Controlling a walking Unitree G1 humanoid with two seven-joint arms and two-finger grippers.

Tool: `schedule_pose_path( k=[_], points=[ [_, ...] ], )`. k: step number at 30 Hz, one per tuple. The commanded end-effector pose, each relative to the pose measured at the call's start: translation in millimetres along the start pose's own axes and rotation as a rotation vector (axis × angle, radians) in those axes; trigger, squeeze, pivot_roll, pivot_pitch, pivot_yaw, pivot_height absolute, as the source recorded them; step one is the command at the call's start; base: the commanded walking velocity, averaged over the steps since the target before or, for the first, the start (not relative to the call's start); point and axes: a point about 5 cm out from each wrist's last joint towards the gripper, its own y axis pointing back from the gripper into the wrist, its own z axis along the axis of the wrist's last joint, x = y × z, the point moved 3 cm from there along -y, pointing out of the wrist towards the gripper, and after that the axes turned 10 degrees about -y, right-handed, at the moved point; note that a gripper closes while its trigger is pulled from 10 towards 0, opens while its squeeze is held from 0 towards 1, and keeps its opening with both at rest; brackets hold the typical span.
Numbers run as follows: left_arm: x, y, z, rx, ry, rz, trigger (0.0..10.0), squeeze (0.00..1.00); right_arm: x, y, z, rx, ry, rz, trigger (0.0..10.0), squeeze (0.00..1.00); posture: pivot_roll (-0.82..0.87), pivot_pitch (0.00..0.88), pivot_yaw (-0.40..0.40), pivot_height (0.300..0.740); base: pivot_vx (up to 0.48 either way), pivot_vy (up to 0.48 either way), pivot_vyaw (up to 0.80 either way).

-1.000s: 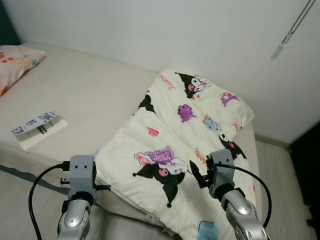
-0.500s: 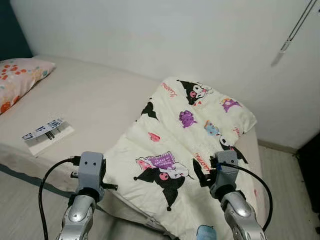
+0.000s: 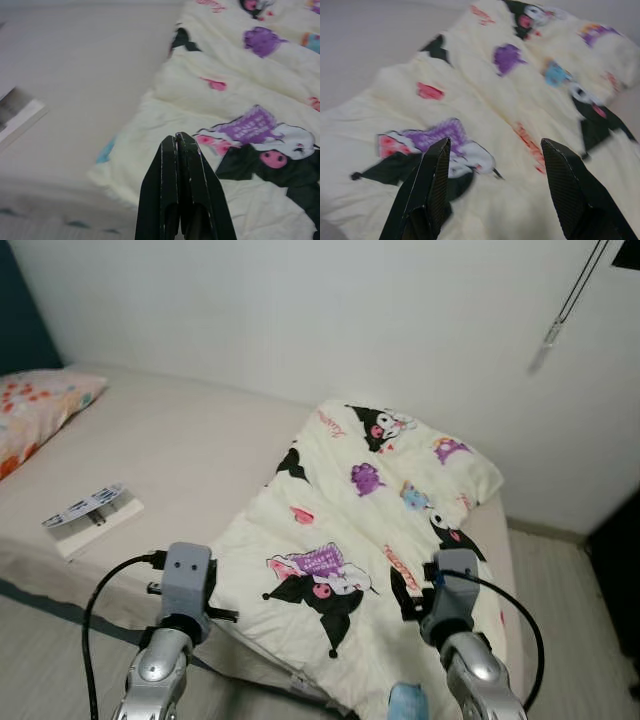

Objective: Clean up the room

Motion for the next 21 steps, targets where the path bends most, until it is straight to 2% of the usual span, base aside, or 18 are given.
schedule_pose_path(
  k=[1, 16, 21],
  points=[
    [-7.2, 0.3, -3.4, 0.013, -0.007, -0.031, 10.0, 0.0, -10.5, 4.9, -6.2, 0.024, -0.027, -0.042, 10.0, 0.0, -0.08, 0.134, -0.022, 0.74, 0.0, 0.0, -0.8],
    [-8.1, -0.6, -4.0, 0.02, -0.017, -0.053, 10.0, 0.0, -12.9, 8.6, -9.3, 0.036, -0.047, -0.064, 10.0, 0.0, -0.07, 0.152, -0.017, 0.74, 0.0, 0.0, -0.8],
    [-4.6, 0.1, -7.1, 0.05, 0.0, -0.025, 10.0, 0.0, -13.1, 8.2, -13.3, 0.063, -0.074, -0.062, 10.0, 0.0, -0.07, 0.162, -0.007, 0.74, 0.0, 0.0, 0.0]
  ],
)
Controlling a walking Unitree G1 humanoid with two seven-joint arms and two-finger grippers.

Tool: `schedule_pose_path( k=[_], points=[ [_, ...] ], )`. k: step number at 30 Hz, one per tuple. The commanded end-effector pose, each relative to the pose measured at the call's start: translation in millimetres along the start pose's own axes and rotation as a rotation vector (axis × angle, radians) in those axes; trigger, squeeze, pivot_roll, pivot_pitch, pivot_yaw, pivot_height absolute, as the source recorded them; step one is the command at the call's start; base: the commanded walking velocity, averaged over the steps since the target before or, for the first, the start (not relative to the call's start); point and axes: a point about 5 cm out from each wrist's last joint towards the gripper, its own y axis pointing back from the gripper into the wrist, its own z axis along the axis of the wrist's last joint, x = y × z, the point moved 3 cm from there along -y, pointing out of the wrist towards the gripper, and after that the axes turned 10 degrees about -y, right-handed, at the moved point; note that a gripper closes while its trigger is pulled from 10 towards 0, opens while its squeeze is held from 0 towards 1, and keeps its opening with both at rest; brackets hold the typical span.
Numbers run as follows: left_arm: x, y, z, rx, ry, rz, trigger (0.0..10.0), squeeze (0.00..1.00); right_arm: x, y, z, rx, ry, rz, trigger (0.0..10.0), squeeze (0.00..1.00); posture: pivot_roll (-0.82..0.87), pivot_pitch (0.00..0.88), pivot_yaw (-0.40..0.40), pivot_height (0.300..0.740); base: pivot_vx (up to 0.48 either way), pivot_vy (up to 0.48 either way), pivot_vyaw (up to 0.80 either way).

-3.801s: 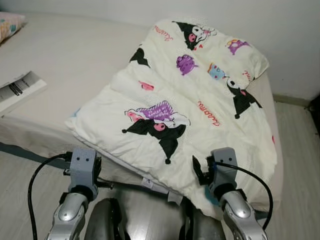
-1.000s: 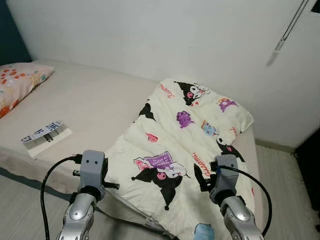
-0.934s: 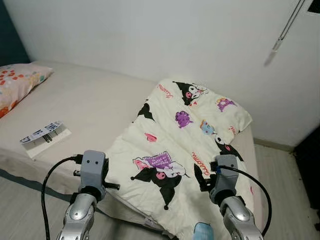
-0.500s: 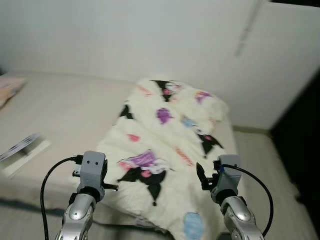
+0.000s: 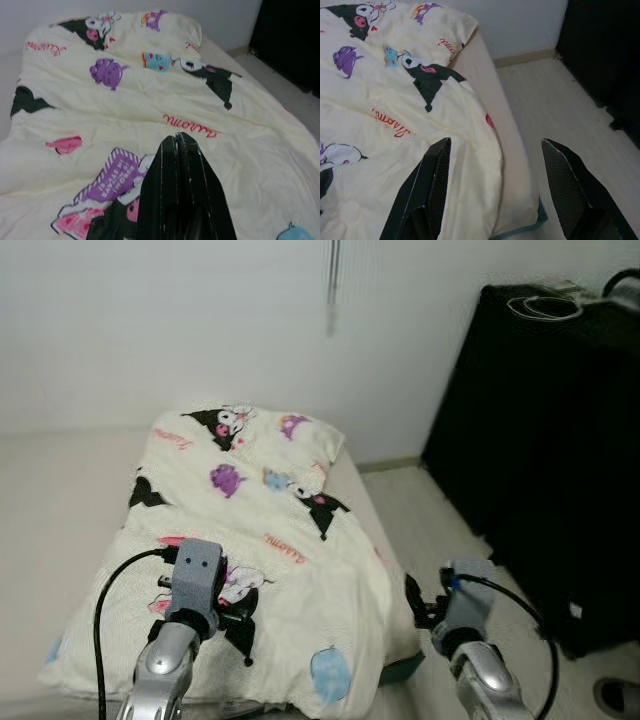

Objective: Clean up the room

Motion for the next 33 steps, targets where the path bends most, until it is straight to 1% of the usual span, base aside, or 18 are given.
schedule_pose_path(
  k=[1, 3, 8, 17, 23, 33],
  points=[
    [3.4, 4.9, -12.0, 0.054, 0.006, 0.016, 10.0, 0.0, 3.2, 0.9, -6.7, 0.031, -0.021, 0.011, 10.0, 0.0, -0.07, 0.162, -0.007, 0.74, 0.0, 0.0, 0.0],
    [6.4, 5.5, -14.6, 0.068, 0.015, 0.027, 10.0, 0.0, 6.0, 0.7, -5.8, 0.032, -0.021, 0.029, 10.0, 0.0, -0.07, 0.166, -0.006, 0.74, 0.0, 0.0, 0.0],
    [7.0, 5.5, -15.9, 0.079, 0.012, 0.025, 10.0, 0.0, 6.8, 0.7, -5.1, 0.031, -0.022, 0.035, 10.0, 0.0, -0.07, 0.166, -0.007, 0.74, 0.0, 0.0, 0.0],
    [2.5, 7.1, -14.5, 0.079, 0.02, 0.018, 10.0, 0.0, 7.5, 2.3, -7.5, 0.042, -0.03, 0.039, 10.0, 0.0, -0.06, 0.171, -0.007, 0.74, 0.0, 0.0, 0.0],
    [0.2, 7.9, -14.0, 0.082, 0.026, 0.011, 10.0, 0.0, 7.9, 2.5, -8.4, 0.045, -0.035, 0.041, 10.0, 0.0, -0.06, 0.171, -0.007, 0.74, 0.0, -0.255, 0.0],
    [0.2, 9.6, -14.2, 0.084, 0.03, 0.009, 10.0, 0.0, 8.1, 3.6, -9.6, 0.05, -0.041, 0.044, 10.0, 0.0, -0.06, 0.17, -0.006, 0.74, 0.0, -0.379, 0.0]
  ],
)
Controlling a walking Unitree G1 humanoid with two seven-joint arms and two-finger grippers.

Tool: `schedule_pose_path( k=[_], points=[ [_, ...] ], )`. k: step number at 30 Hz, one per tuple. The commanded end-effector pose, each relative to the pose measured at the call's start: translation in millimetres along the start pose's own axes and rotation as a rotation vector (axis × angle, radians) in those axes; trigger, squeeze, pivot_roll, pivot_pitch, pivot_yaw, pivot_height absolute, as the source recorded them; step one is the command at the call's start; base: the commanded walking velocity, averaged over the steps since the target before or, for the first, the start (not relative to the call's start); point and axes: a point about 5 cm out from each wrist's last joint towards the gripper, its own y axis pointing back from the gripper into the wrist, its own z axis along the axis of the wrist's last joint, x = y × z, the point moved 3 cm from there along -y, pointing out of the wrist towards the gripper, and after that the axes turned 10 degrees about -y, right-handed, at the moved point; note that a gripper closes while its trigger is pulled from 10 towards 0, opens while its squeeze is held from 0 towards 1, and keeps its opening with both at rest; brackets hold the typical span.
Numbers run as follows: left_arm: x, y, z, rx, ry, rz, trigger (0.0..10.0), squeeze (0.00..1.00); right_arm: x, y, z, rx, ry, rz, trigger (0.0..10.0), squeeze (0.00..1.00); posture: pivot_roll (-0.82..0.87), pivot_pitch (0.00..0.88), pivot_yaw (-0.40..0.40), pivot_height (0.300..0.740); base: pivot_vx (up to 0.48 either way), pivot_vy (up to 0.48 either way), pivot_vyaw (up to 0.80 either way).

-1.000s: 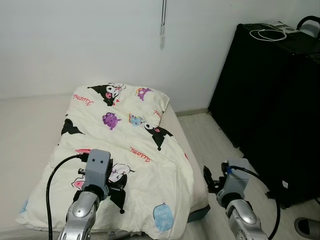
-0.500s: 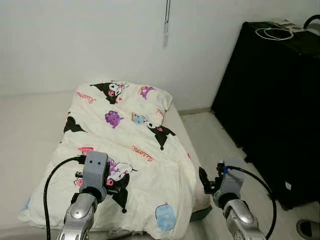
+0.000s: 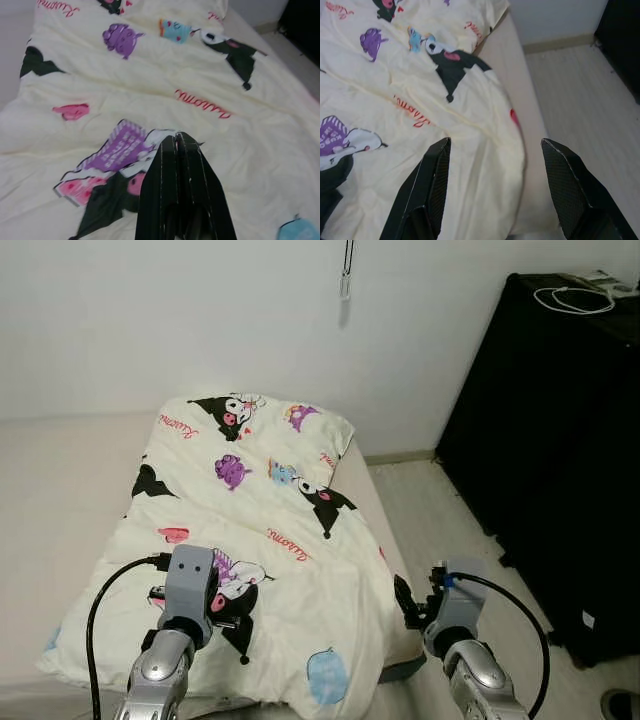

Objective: Clean up the room

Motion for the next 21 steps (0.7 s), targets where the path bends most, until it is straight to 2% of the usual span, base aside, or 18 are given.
schedule_pose_path(
  k=[1, 21],
  points=[
    [-1.1, 3.7, -3.6, 0.017, 0.009, -0.006, 10.0, 0.0, -1.1, 3.2, -3.4, 0.011, -0.019, -0.006, 10.0, 0.0, -0.06, 0.17, -0.006, 0.74, 0.0, -0.379, 0.0],
    [0.3, 4.7, -3.6, 0.02, 0.0, -0.02, 10.0, 0.0, -1.6, 5.1, -4.9, 0.011, -0.028, -0.008, 10.0, 0.0, -0.06, 0.161, 0.002, 0.74, 0.0, -0.378, 0.0]
  ],
)
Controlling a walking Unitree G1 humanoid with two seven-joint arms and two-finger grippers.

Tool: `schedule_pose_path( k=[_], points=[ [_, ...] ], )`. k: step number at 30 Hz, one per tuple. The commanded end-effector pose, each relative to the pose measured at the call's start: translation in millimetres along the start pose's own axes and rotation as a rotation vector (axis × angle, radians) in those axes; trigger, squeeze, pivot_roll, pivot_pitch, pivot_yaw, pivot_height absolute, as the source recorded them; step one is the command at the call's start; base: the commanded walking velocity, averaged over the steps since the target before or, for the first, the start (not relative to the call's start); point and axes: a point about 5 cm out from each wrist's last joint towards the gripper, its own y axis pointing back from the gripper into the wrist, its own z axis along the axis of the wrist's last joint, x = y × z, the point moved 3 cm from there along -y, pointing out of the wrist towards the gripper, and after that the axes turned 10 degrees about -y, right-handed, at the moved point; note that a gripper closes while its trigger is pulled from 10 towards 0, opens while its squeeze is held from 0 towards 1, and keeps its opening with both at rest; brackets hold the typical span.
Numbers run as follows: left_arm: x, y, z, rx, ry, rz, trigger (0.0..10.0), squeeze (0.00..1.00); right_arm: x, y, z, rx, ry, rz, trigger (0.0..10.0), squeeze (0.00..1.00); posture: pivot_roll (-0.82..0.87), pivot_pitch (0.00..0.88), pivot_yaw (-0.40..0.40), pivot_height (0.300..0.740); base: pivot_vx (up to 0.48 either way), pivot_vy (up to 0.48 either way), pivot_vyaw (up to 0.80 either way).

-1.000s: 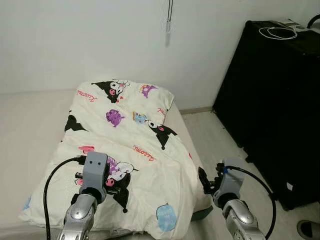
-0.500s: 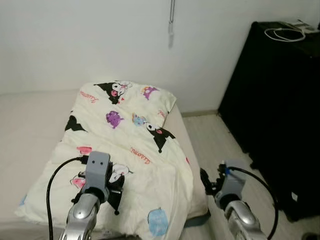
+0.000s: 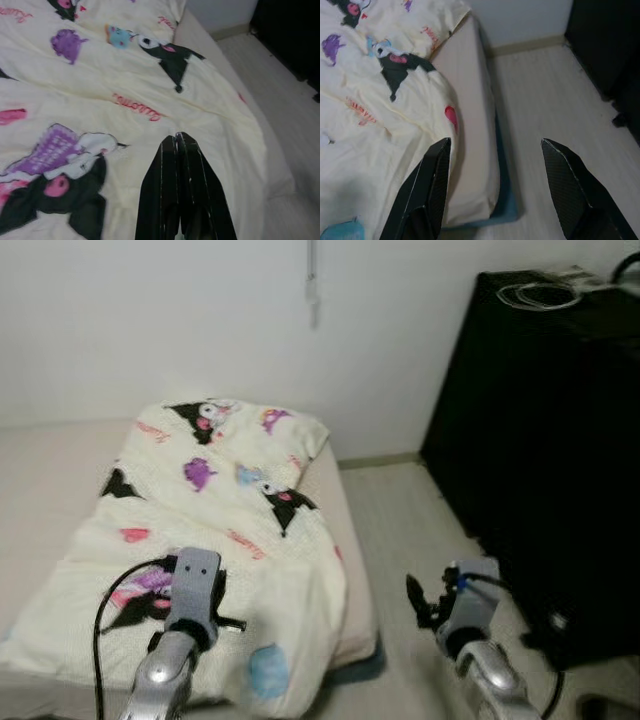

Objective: Clean up the room

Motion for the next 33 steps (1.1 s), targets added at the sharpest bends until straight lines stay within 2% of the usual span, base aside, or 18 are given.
schedule_pose_path(
  k=[1, 15, 21, 30, 33],
  points=[
    [1.4, 2.8, -5.4, 0.023, 0.0, -0.003, 10.0, 0.0, -3.1, 3.1, -5.8, 0.018, -0.017, -0.01, 10.0, 0.0, -0.06, 0.161, 0.002, 0.74, 0.0, -0.379, 0.0],
    [2.8, 2.7, -4.3, 0.025, -0.004, -0.012, 10.0, 0.0, -3.7, 4.6, -7.0, 0.018, -0.024, -0.019, 10.0, 0.0, -0.05, 0.168, 0.011, 0.74, 0.0, -0.378, 0.0],
    [-0.3, 2.2, -3.5, 0.018, -0.029, -0.054, 10.0, 0.0, -3.1, 5.0, -7.1, 0.015, -0.026, -0.021, 10.0, 0.0, -0.05, 0.172, 0.016, 0.74, 0.0, 0.0, 0.0],
    [-0.4, -0.3, -4.8, 0.048, -0.019, -0.048, 10.0, 0.0, -4.6, 6.4, -6.7, 0.012, -0.031, -0.029, 10.0, 0.0, -0.05, 0.178, 0.021, 0.74, 0.213, 0.372, 0.0],
    [0.5, -0.8, -4.5, 0.043, -0.02, -0.039, 10.0, 0.0, -4.9, 6.6, -7.1, 0.014, -0.031, -0.029, 10.0, 0.0, -0.05, 0.18, 0.02, 0.74, 0.0, 0.0, 0.0]
  ],
)
